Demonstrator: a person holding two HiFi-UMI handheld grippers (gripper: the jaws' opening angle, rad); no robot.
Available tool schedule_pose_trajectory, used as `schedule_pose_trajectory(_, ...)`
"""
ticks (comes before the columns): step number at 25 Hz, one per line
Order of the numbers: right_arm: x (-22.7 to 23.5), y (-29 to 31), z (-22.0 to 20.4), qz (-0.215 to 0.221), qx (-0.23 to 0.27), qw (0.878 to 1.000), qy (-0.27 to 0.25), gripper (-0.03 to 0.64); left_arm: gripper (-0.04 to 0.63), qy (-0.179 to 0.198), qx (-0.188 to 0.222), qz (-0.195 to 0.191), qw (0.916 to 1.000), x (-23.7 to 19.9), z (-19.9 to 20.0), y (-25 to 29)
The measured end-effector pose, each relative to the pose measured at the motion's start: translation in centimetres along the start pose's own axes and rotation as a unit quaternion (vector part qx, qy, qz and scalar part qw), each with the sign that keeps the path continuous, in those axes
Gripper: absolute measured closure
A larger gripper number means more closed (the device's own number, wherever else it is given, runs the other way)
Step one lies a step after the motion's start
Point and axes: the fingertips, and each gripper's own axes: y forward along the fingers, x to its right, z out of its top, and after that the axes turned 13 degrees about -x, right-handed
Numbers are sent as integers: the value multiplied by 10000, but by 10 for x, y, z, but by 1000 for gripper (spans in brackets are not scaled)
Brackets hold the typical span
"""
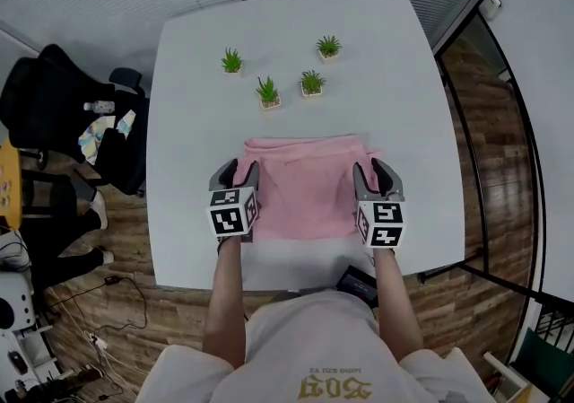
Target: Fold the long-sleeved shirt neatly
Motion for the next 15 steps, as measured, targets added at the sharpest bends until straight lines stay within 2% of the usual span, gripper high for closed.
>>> schedule_pose_trajectory(6, -15, -29, -11, -7, 94, 10000, -11, 459, 424, 71, 115, -208, 9997, 18, -18, -24)
schedule_pose_trajectory(15, -36, -82, -34, 18, 325, 9995, -26, 459, 446, 202, 386, -325, 9985, 39, -49, -75)
